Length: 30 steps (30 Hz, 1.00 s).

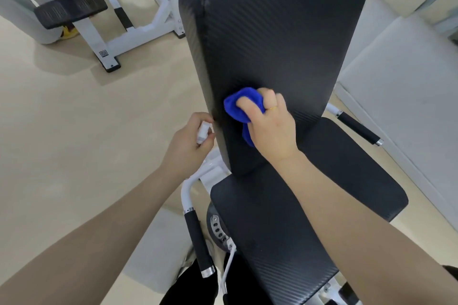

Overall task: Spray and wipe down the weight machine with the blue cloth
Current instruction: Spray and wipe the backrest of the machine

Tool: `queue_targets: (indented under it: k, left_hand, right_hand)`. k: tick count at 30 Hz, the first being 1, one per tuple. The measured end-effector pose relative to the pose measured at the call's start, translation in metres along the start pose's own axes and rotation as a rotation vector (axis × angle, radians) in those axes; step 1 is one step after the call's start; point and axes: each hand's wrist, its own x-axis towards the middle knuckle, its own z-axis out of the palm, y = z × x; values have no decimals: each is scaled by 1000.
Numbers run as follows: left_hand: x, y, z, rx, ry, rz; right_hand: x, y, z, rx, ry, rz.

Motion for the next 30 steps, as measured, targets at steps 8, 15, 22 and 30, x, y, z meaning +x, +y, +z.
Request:
queue_targets:
  k: [8,15,22,30]
  left_hand:
    - [-13,-28,29,31,-70,-87]
    - [-10,-26,30,2,-109,-57]
    - [-21,-43,32,-45,19,-80]
    - [-27,-54,46,-133,50,-123]
  right_hand:
    - [-113,10,35,-1,-504,37]
    - [-14,-16,9,74,-28,-28]
    - [-117,3,45,-51,-687,-229]
    - [-83,-20,43,98,-74,-84]
